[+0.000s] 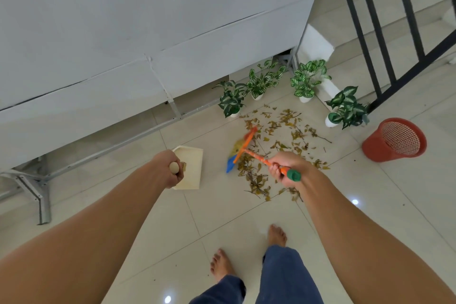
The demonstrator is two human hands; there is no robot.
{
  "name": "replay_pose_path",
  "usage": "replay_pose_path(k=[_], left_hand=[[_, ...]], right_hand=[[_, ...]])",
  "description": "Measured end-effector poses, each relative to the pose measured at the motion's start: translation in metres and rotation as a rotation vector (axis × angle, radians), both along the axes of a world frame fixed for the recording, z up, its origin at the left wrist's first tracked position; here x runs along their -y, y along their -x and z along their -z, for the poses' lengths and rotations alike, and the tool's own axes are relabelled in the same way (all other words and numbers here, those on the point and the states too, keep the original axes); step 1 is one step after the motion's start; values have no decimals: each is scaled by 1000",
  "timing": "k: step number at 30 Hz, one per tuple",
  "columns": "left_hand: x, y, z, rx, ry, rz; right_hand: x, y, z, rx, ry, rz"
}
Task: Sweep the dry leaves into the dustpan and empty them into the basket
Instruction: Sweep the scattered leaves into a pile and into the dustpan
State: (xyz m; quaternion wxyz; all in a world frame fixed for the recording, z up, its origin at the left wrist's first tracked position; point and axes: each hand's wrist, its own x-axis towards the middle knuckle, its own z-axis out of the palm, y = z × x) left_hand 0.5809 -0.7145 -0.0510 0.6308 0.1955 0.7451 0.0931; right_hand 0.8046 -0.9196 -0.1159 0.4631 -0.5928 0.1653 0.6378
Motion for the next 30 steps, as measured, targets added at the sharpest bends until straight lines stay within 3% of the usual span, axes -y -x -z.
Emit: replay_pose_path(k=[5,14,30], left_hand=[[6,-25,-2,25,14,-56],[21,-82,-6,5,36,-169],[44,-144,-8,-2,46,-232]], right_hand=[[26,-24,-19,-102,2,6],[15,-94,-29,-28,-22,-96],[-2,-176,-16,-131,-40,-131]])
